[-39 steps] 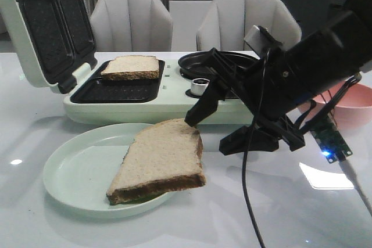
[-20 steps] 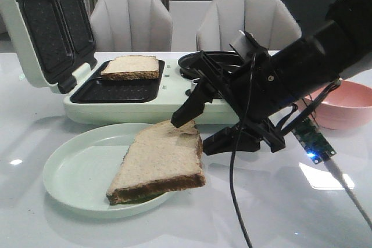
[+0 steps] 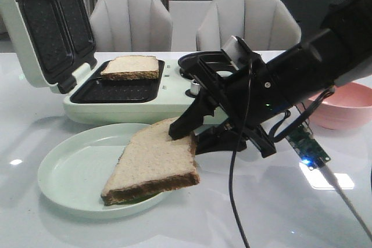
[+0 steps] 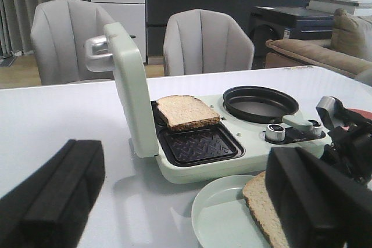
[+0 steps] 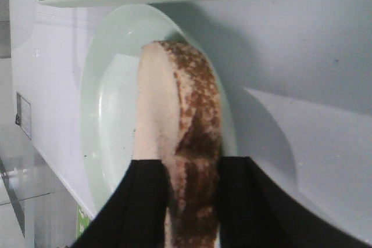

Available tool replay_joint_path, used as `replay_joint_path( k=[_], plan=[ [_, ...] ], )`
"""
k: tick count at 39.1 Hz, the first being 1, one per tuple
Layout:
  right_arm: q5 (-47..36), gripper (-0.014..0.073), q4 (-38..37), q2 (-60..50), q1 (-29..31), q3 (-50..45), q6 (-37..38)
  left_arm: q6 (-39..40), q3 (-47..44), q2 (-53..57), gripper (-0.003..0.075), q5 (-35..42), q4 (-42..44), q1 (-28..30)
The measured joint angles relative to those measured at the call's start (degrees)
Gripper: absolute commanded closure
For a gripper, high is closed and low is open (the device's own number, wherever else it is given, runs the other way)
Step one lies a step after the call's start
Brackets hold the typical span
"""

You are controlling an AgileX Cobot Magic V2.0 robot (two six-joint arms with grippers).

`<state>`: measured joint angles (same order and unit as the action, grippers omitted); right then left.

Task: Make breakfast with bread and shrimp
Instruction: 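Reach the right gripper to the remaining bread slice and grasp, then lift the bread with the right gripper over the press well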

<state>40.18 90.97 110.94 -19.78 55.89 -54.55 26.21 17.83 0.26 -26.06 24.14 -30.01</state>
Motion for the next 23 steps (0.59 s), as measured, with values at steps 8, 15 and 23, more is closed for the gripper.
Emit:
replay_joint_path(
  k=[8, 15, 23],
  plan=[
    [1.95, 0.0454, 0.63, 0.0, 0.0, 0.37, -1.1, 0.0, 0.0, 0.0, 0.0102, 0.0, 0.0, 0.0],
    [2.29, 0.0454, 1.24, -0.52, 0.21, 0.37, -1.83, 0.0, 0.0, 0.0, 0.0102, 0.0, 0.0, 0.0],
    [5.3, 0.0454, 4.34, -4.39, 1.04, 0.37, -4.63, 0.0, 0.0, 0.0, 0.0102, 0.0, 0.0, 0.0]
  ],
)
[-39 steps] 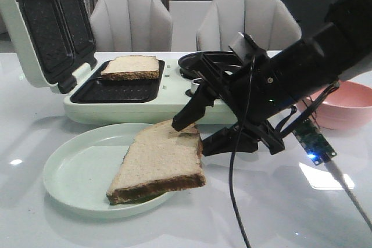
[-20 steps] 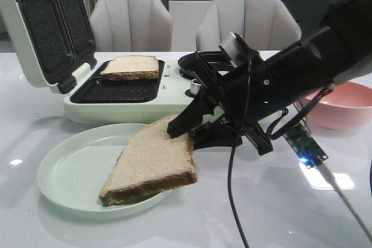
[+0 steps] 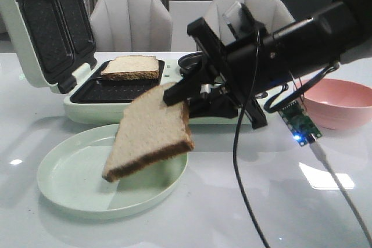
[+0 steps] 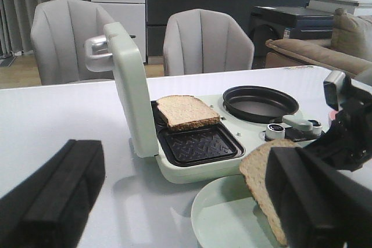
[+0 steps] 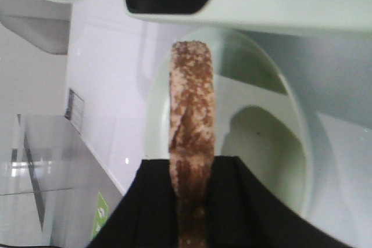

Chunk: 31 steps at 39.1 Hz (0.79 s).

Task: Make breakfast with bread and shrimp
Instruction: 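Lift the bread with the right gripper over the press well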

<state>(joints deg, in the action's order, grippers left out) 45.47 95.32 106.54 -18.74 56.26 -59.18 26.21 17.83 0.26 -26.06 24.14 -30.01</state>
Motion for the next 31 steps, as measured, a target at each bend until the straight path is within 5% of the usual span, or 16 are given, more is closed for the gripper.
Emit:
replay_joint_path(
  k=[11, 31],
  plan=[
    [5.21, 0.0454, 5.98, -3.11, 0.09, 2.87, -3.1, 0.0, 0.0, 0.0, 0.0102, 0.0, 0.0, 0.0],
    [-6.63, 0.0452, 5.99, 3.67, -2.54, 23.12, -3.43, 0.0, 0.0, 0.0, 0.0102, 0.0, 0.0, 0.0]
  ],
)
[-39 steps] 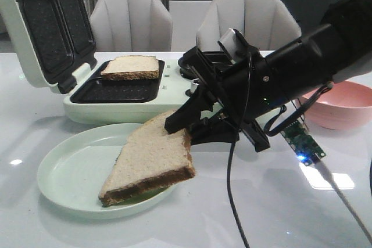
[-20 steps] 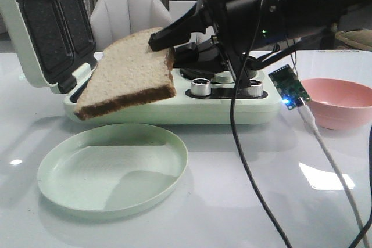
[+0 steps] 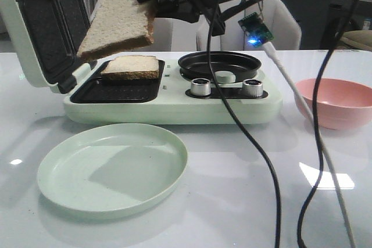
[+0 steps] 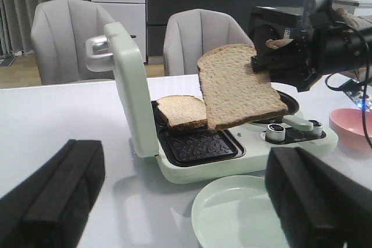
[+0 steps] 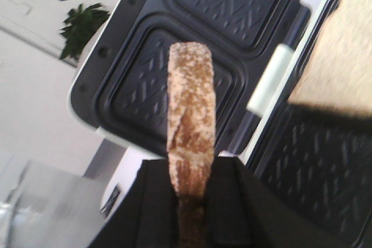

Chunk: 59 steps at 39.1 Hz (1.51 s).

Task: Make breakfast with bread and shrimp
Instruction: 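Lift the bread with the right gripper over the press well, then lay the bread onto the first slice and open right gripper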

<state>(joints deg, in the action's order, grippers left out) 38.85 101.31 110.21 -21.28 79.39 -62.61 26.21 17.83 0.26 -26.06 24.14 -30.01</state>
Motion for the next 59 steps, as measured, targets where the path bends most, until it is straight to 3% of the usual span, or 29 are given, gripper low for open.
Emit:
replay_joint_path(
  k=[10, 25, 33, 38, 47, 59],
  plan=[
    [-7.02, 0.0452, -6.2, 4.95, -2.06, 7.33, 2.3, 0.0, 0.0, 0.0, 0.0102, 0.0, 0.0, 0.0],
    [-6.25, 0.0449, -16.74, 13.09, -2.91, 14.76, 12.87, 0.0, 0.0, 0.0, 0.0102, 0.0, 0.0, 0.0],
    [-6.25, 0.0442, -18.88, 14.1, -2.91, 15.78, 14.18, 0.0, 0.0, 0.0, 0.0102, 0.0, 0.0, 0.0],
    [-6.25, 0.033, -18.92, 14.55, -2.91, 16.29, 14.18, 0.0, 0.0, 0.0, 0.0102, 0.0, 0.0, 0.0],
    [-7.37, 0.0027, -20.29, 15.2, -2.91, 16.38, 14.29, 0.0, 0.0, 0.0, 0.0102, 0.0, 0.0, 0.0],
    [-7.63, -0.0009, -31.59, 15.43, -2.95, 21.04, 14.33, 0.0, 0.0, 0.0, 0.0102, 0.0, 0.0, 0.0]
  ],
)
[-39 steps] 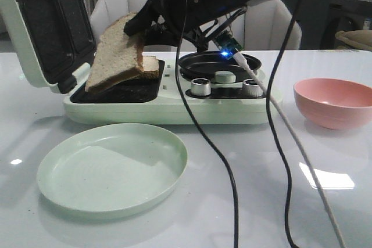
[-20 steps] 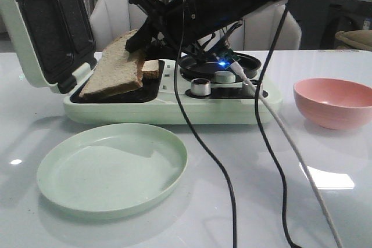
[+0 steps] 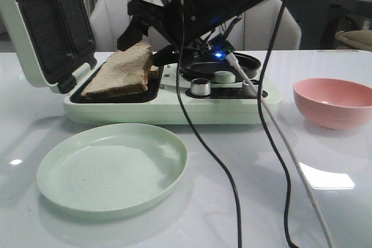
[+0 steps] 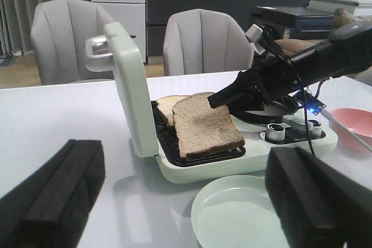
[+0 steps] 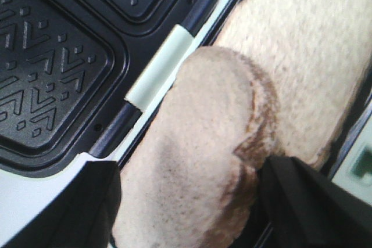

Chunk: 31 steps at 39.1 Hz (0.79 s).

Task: Make breakfast with bread and shrimp
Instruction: 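Lay the bread onto the first slice and open right gripper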

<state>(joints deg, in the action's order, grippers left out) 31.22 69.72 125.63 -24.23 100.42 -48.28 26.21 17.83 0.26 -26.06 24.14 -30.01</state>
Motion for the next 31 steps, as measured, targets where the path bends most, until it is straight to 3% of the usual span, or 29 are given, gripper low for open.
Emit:
replay_joint_path(
  k=[6, 12, 14, 24, 31],
  plan=[
    [-0.37, -0.0009, -8.37, 0.0, 0.0, 3.52, 3.36, 0.0, 0.0, 0.0, 0.0102, 0.0, 0.0, 0.0],
    [-0.41, -0.0009, -21.25, 0.0, 0.0, 6.5, 10.01, 0.0, 0.0, 0.0, 0.0102, 0.0, 0.0, 0.0],
    [-0.27, -0.0009, -30.42, -0.54, -0.1, 7.53, 15.22, 0.0, 0.0, 0.0, 0.0102, 0.0, 0.0, 0.0],
    [4.27, -0.0009, -58.16, -7.69, -0.1, 8.5, 34.06, 0.0, 0.0, 0.0, 0.0102, 0.0, 0.0, 0.0],
    [10.57, -0.0009, -64.16, -14.93, 0.79, 8.5, 42.71, 0.0, 0.0, 0.0, 0.0102, 0.0, 0.0, 0.0]
  ],
)
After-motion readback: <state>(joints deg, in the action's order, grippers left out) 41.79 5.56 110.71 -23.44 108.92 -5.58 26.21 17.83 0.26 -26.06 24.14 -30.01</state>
